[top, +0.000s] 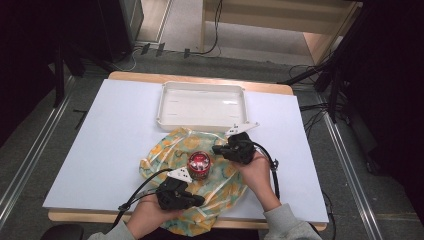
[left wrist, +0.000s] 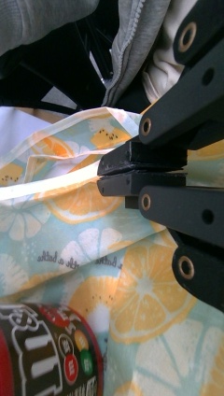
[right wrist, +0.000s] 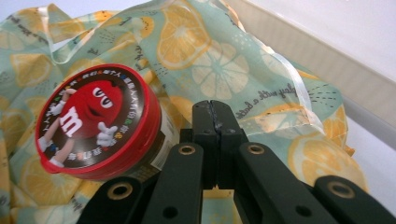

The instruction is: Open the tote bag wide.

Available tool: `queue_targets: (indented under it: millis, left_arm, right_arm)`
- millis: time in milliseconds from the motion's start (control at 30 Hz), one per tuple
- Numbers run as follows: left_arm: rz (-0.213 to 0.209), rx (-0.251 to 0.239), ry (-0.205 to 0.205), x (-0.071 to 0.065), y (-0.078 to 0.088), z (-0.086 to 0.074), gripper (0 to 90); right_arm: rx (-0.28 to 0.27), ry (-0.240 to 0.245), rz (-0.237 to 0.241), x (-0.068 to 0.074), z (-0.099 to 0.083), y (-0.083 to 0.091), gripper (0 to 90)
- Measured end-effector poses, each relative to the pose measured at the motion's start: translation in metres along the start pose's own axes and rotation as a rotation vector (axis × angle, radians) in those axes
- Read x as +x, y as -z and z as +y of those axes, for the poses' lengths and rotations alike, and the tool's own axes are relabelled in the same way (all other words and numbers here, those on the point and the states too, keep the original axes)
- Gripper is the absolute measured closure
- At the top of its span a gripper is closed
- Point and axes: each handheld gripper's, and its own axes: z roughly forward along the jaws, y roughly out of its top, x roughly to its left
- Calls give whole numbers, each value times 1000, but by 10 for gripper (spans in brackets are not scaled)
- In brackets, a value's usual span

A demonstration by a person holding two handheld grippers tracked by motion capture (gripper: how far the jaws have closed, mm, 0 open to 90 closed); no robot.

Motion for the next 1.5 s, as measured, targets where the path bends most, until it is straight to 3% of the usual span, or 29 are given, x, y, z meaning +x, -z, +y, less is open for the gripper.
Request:
queue_targets:
  millis: [400, 867, 1233, 1500]
  left_arm:
    - [-2, 15, -14, -1, -6, -13, 889]
    - [-10, 27, -23, -3, -7, -19, 886]
    - [-18, 39, -20, -3, -8, -20, 887]
    - [-25, 33, -10, -2, -9, -20, 884]
  right_arm:
    - [26, -23, 10, -7, 0, -21, 900]
    - [75, -40, -31, -21, -2, -55, 900]
    - [14, -34, -60, -27, 1, -65, 900]
    - [5, -50, -71, -31, 2, -65, 900]
